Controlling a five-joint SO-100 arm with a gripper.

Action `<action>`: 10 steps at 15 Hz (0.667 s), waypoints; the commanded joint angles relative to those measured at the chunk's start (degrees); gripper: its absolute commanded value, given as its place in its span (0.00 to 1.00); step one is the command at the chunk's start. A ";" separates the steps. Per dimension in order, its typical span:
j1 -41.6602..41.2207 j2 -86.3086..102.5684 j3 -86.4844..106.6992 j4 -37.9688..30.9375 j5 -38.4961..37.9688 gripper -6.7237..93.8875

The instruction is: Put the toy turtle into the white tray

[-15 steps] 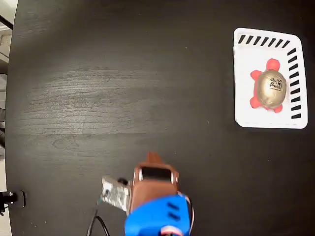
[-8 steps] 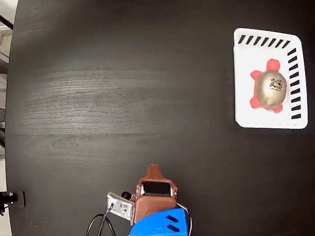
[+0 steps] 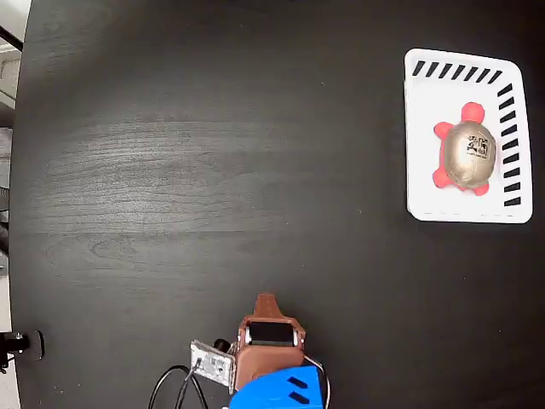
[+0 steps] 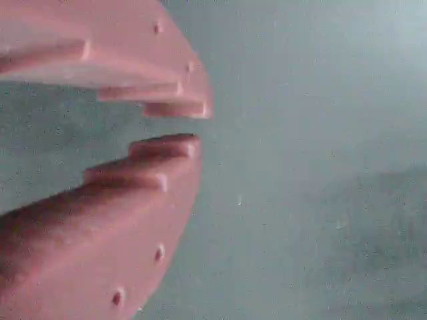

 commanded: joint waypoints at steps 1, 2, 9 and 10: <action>-0.79 3.87 0.09 0.88 0.97 0.06; -1.05 4.48 0.18 1.05 0.62 0.06; -1.49 4.57 0.26 1.05 -0.18 0.06; -1.49 4.57 0.26 1.05 -0.18 0.06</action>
